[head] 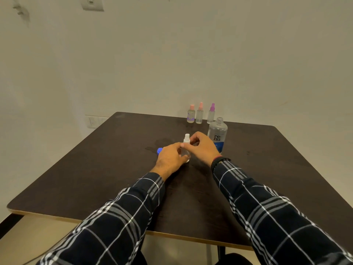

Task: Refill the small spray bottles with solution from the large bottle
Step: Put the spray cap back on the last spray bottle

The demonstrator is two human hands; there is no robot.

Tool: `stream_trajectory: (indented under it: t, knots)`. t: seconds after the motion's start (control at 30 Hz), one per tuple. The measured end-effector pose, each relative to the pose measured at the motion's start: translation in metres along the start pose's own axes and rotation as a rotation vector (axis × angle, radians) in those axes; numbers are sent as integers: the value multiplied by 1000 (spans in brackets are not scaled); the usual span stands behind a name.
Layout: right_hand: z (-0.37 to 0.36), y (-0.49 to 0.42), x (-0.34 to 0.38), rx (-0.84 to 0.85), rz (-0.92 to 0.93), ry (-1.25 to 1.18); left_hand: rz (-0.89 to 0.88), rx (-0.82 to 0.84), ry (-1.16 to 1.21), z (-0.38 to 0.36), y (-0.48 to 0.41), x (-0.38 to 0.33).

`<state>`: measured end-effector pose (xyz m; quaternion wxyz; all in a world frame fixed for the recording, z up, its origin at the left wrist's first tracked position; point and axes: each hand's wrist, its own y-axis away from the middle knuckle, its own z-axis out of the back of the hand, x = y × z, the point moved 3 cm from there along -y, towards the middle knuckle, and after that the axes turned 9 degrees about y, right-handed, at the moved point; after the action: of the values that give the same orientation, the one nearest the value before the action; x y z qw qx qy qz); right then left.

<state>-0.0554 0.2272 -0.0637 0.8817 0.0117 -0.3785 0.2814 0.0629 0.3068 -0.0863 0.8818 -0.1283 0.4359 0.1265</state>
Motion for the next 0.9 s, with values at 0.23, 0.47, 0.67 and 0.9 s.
stream_trajectory:
  t: [0.23,0.47,0.67,0.9]
  knots:
    - [7,2,2,153,88,-129,-3,12,-19,-1,-2,0]
    - [-10,5,9,23,-45,-93,37,3,-20,-1,-2,2]
    - [-2,7,4,167,7,-196,-10,9,-27,-1,-1,0]
    - [-5,3,3,57,-50,-199,-6,12,-37,-2,-4,2]
